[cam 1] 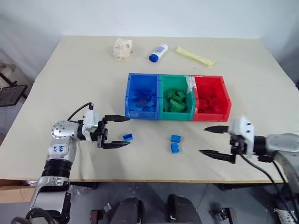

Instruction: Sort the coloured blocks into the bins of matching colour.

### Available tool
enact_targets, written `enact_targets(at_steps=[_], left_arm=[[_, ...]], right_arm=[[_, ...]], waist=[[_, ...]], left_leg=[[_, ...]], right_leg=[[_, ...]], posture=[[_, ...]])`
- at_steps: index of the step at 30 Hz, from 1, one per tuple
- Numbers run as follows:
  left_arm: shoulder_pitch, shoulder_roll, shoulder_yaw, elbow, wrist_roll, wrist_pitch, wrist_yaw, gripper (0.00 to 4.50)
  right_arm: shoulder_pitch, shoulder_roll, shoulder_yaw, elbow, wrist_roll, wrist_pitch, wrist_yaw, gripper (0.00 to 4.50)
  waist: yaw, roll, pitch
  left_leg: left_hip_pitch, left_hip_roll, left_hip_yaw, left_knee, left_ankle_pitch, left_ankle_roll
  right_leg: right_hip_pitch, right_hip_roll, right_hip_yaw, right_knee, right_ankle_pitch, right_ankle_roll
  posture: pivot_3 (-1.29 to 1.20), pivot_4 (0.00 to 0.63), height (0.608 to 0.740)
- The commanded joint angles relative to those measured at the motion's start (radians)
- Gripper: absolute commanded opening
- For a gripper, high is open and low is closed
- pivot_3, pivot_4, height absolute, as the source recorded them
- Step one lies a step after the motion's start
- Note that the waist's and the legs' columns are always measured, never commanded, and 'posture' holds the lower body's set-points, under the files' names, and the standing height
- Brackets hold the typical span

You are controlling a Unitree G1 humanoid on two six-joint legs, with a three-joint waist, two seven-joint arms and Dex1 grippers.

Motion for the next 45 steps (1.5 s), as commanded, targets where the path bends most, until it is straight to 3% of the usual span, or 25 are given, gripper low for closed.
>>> enact_targets(at_steps=[1,11,26,29,36,45], left_arm=[[0.063,0.012,0.016,-0.102,-0.029,0.027,0.018,4.5],[0.175,0.038,0.038,-0.244,-0.052,0.077,0.066,4.5],[0.236,0.045,0.043,-0.329,-0.066,0.11,0.112,4.5],[0.239,0.048,0.043,-0.33,-0.068,0.112,0.109,4.5],[0.227,0.047,0.041,-0.313,-0.065,0.108,0.109,4.5],[0.202,0.035,0.033,-0.286,-0.057,0.1,0.109,4.5]], right_arm=[[-0.107,0.056,0.109,-0.015,-0.025,0.038,-0.027,4.48],[-0.188,0.095,0.277,-0.01,-0.069,0.035,0.032,4.48],[-0.226,0.151,0.387,0.144,-0.178,-0.039,0.052,4.48],[-0.231,0.16,0.393,0.152,-0.191,-0.039,0.043,3.92],[-0.227,0.164,0.378,0.136,-0.189,-0.034,0.04,1.57],[-0.251,0.177,0.296,0.047,-0.087,0.02,0.041,1.47]], waist=[[-0.003,0.0,0.0],[-0.003,0.0,0.0],[-0.004,0.0,0.0],[-0.004,0.0,0.0],[-0.004,0.0,0.0],[-0.005,0.0,0.0]], left_leg=[[0.0,0.0,0.0,0.0,0.0,0.0],[-0.001,-0.001,-0.004,0.0,0.0,0.0],[0.0,0.0,-0.003,0.0,0.0,0.0],[0.0,0.0,-0.003,0.0,0.0,0.0],[0.0,-0.001,-0.002,0.0,0.0,0.0],[0.0,-0.001,-0.002,0.0,0.0,0.0]], right_leg=[[0.0,0.0,0.0,0.0,0.0,0.0],[0.001,0.0,0.001,-0.001,0.0,0.0],[0.001,0.0,0.0,-0.001,0.0,0.0],[0.002,0.0,0.0,0.0,0.0,0.0],[0.001,0.0,0.0,0.0,0.0,0.0],[0.001,0.0,0.0,0.0,0.0,0.0]], posture=[[0.0,0.15,0.74],[0.0,0.15,0.74],[0.0,0.15,0.74],[0.0,0.15,0.74],[0.0,0.15,0.74],[0.0,0.15,0.74]])
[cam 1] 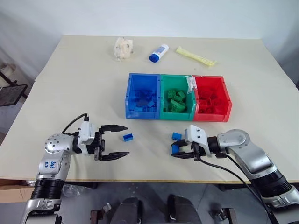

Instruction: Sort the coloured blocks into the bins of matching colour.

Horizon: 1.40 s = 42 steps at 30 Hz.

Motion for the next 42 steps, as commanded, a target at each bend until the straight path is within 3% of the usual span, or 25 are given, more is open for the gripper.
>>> enact_targets(at_steps=[1,8,14,19,23,28,34,38,42], left_arm=[[-0.007,-0.002,0.006,0.003,-0.013,-0.011,-0.002,4.5],[-0.027,-0.012,0.001,0.033,-0.006,-0.026,-0.005,4.5],[-0.057,-0.019,-0.004,0.067,0.001,-0.043,-0.009,4.5],[-0.087,-0.02,-0.007,0.096,0.003,-0.058,-0.015,4.5],[-0.099,-0.013,-0.004,0.117,0.005,-0.068,-0.024,4.5],[-0.108,-0.009,-0.003,0.135,0.007,-0.074,-0.036,4.5],[-0.13,-0.015,-0.012,0.167,0.011,-0.082,-0.056,4.5],[-0.141,-0.019,-0.017,0.188,0.015,-0.089,-0.068,4.5],[-0.146,-0.021,-0.019,0.202,0.014,-0.095,-0.078,4.5]], right_arm=[[-0.033,0.017,-0.079,-0.081,0.091,0.052,-0.008,1.47],[-0.225,0.116,-0.104,0.034,0.089,0.033,-0.062,1.47],[-0.458,0.328,-0.096,0.353,-0.005,-0.185,-0.169,1.47],[-0.511,0.427,-0.1,0.508,-0.054,-0.285,-0.248,3.08],[-0.437,0.387,-0.105,0.423,-0.028,-0.265,-0.184,4.39],[-0.376,0.31,-0.134,0.331,0.014,-0.223,-0.12,4.39],[-0.227,0.123,-0.197,0.17,0.111,-0.138,0.027,4.39],[-0.046,-0.045,-0.306,0.079,0.171,-0.101,0.106,4.39],[0.115,-0.142,-0.41,0.034,0.197,-0.094,0.119,4.39]], waist=[[-0.001,0.0,0.0],[-0.015,0.0,0.0],[-0.029,0.0,0.0],[-0.032,0.0,0.0],[-0.029,0.0,0.0],[-0.031,0.0,0.0],[-0.024,0.0,0.0],[-0.014,0.0,0.0],[-0.014,0.0,0.0]], left_leg=[[0.0,0.0,0.0,0.0,0.0,0.0],[0.0,0.001,0.001,-0.001,0.0,-0.001],[0.0,0.0,0.002,-0.001,0.0,0.0],[0.0,-0.001,-0.002,-0.002,0.0,-0.001],[-0.001,-0.003,-0.006,-0.002,0.0,0.0],[-0.001,-0.002,-0.005,-0.002,0.0,0.0],[-0.001,-0.002,-0.005,0.0,0.0,0.0],[-0.001,-0.002,-0.005,-0.001,0.0,0.0],[-0.001,-0.001,-0.001,-0.001,0.0,0.0]], right_leg=[[0.0,0.0,0.0,0.0,0.0,0.0],[-0.001,0.001,0.0,0.001,0.0,0.0],[-0.003,0.001,0.0,0.003,0.0,0.0],[-0.003,0.001,-0.003,0.006,0.0,0.0],[-0.002,0.001,-0.003,0.007,0.0,0.0],[-0.002,0.001,-0.003,0.006,0.0,0.0],[-0.001,0.001,-0.002,0.005,0.0,0.0],[-0.001,0.001,-0.003,0.004,0.0,0.0],[0.0,0.0,-0.002,0.001,0.0,0.0]], posture=[[0.0,0.15,0.74],[0.0,0.15,0.74],[0.0,0.15,0.74],[0.0,0.15,0.74],[0.0,0.15,0.74],[0.0,0.15,0.74],[0.0,0.15,0.74],[0.0,0.15,0.74],[0.0,0.15,0.74]])
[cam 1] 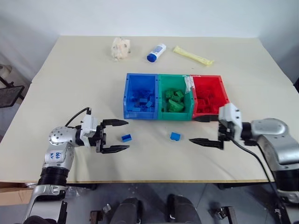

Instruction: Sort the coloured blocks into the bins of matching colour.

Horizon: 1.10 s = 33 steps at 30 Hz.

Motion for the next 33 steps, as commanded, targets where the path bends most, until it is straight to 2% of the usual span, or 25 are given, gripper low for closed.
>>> enact_targets(at_steps=[1,6,11,19,22,33], left_arm=[[-0.014,-0.002,0.005,0.002,-0.005,-0.016,-0.014,4.5],[-0.024,-0.005,0.002,0.019,-0.004,-0.022,-0.019,4.5],[-0.037,-0.014,-0.004,0.033,-0.001,-0.026,-0.023,4.5],[-0.04,-0.022,-0.002,0.019,-0.002,-0.021,-0.023,4.5],[-0.027,-0.023,-0.004,0.002,-0.002,-0.019,-0.019,4.5],[0.021,-0.015,0.005,-0.069,-0.009,0.002,0.019,4.5]], right_arm=[[0.127,-0.076,-0.13,-0.075,0.043,0.004,0.015,4.39],[0.278,-0.131,-0.256,-0.117,0.054,0.012,-0.013,4.39],[0.308,-0.121,-0.269,-0.179,0.066,0.042,-0.054,4.39],[0.212,-0.05,-0.123,-0.201,0.048,0.069,-0.118,4.39],[0.13,0.029,-0.02,-0.142,-0.014,0.048,-0.176,4.39],[-0.045,0.186,0.137,0.121,-0.151,-0.063,-0.224,4.39]], waist=[[0.003,0.0,0.0],[0.011,0.0,0.0],[0.016,0.0,0.0],[0.015,0.0,0.0],[0.014,0.0,0.0],[0.012,0.0,0.0]], left_leg=[[0.0,0.0,0.001,0.0,0.0,0.0],[0.001,0.002,0.004,0.0,0.0,0.0],[0.001,0.002,0.005,0.0,0.0,0.0],[0.001,0.002,0.004,0.001,0.0,0.0],[0.001,0.002,0.004,0.001,0.0,0.0],[0.001,0.001,0.004,0.0,0.0,0.0]], right_leg=[[0.0,0.0,0.0,0.0,0.0,0.0],[0.0,0.0,0.002,-0.001,0.0,0.0],[0.0,0.0,0.003,-0.001,0.0,0.0],[0.0,-0.001,0.003,-0.002,0.0,0.0],[-0.001,-0.001,0.003,-0.002,0.0,0.0],[-0.001,0.001,0.002,0.0,0.0,0.0]], posture=[[0.0,0.15,0.74],[0.0,0.15,0.74],[0.0,0.15,0.74],[0.0,0.15,0.74],[0.0,0.15,0.74],[0.0,0.15,0.74]])
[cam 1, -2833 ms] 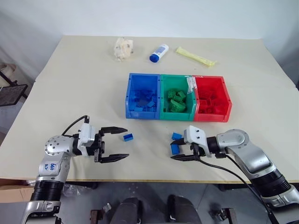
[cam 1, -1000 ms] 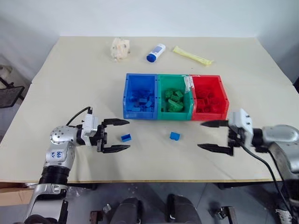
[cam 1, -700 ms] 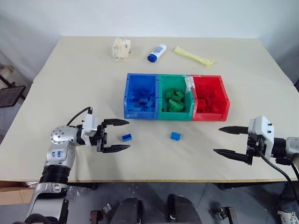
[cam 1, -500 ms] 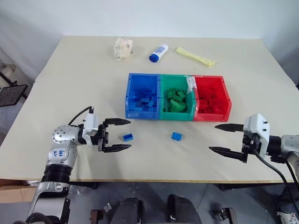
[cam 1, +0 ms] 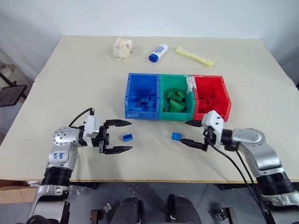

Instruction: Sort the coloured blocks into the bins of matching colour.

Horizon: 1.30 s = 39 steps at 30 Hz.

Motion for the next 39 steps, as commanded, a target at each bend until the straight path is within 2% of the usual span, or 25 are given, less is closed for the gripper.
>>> enact_targets(at_steps=[1,3,6,14,15,26,32,39], left_arm=[[0.018,0.012,0.015,-0.05,-0.011,0.004,0.015,4.5],[0.024,0.013,0.016,-0.058,-0.012,0.006,0.018,4.5],[0.029,0.014,0.017,-0.063,-0.014,0.008,0.023,4.5],[0.09,0.02,0.026,-0.112,-0.021,0.016,0.043,4.5],[0.095,0.02,0.027,-0.113,-0.022,0.017,0.045,4.5],[0.088,0.026,0.035,-0.091,-0.017,0.012,0.049,4.5],[0.073,0.02,0.034,-0.071,-0.011,0.001,0.05,4.5],[0.092,0.012,0.038,-0.094,-0.014,-0.006,0.067,4.5]], right_arm=[[-0.035,0.029,0.013,0.039,-0.015,-0.038,0.002,4.39],[-0.043,0.04,0.018,0.052,-0.019,-0.043,0.005,4.39],[-0.046,0.046,0.02,0.056,-0.018,-0.051,0.016,3.76],[-0.013,0.06,0.034,-0.009,-0.019,-0.029,0.009,0.97],[-0.008,0.056,0.031,-0.022,-0.017,-0.024,0.009,0.84],[0.029,0.0,-0.031,-0.198,0.063,0.065,0.025,0.84],[-0.124,0.045,-0.008,-0.158,0.063,0.086,0.003,0.84],[-0.33,0.145,0.039,0.034,0.017,0.028,-0.001,0.84]], waist=[[0.0,0.0,0.0],[0.0,0.0,0.0],[0.001,0.0,0.0],[-0.003,0.0,0.0],[-0.002,0.0,0.0],[0.0,0.0,0.0],[-0.004,0.0,0.0],[-0.022,0.0,0.0]], left_leg=[[0.0,0.0,0.0,0.0,0.0,0.0],[0.0,0.0,0.0,0.0,0.0,0.0],[0.0,0.0,0.0,0.0,0.0,0.0],[0.0,0.0,0.0,0.0,0.0,0.0],[0.0,0.0,0.0,0.0,0.0,0.0],[0.0,0.0,0.0,0.0,0.0,0.0],[0.0,0.001,0.0,0.0,0.0,0.0],[0.0,0.0,-0.001,-0.001,0.0,0.0]], right_leg=[[0.0,0.0,0.0,0.0,0.0,0.0],[0.0,0.0,0.0,0.0,0.0,0.0],[0.0,0.0,0.0,0.0,0.0,0.0],[0.0,0.0,0.0,0.0,0.0,0.0],[0.0,0.0,0.0,0.0,0.0,0.0],[0.0,0.0,0.0,0.0,0.0,0.0],[-0.001,0.0,0.001,0.0,0.0,0.0],[-0.001,0.0,0.0,0.001,0.0,0.0]], posture=[[0.0,0.15,0.74],[0.0,0.15,0.74],[0.0,0.15,0.74],[0.0,0.15,0.74],[0.0,0.15,0.74],[0.0,0.15,0.74],[0.0,0.15,0.74],[0.0,0.15,0.74]])
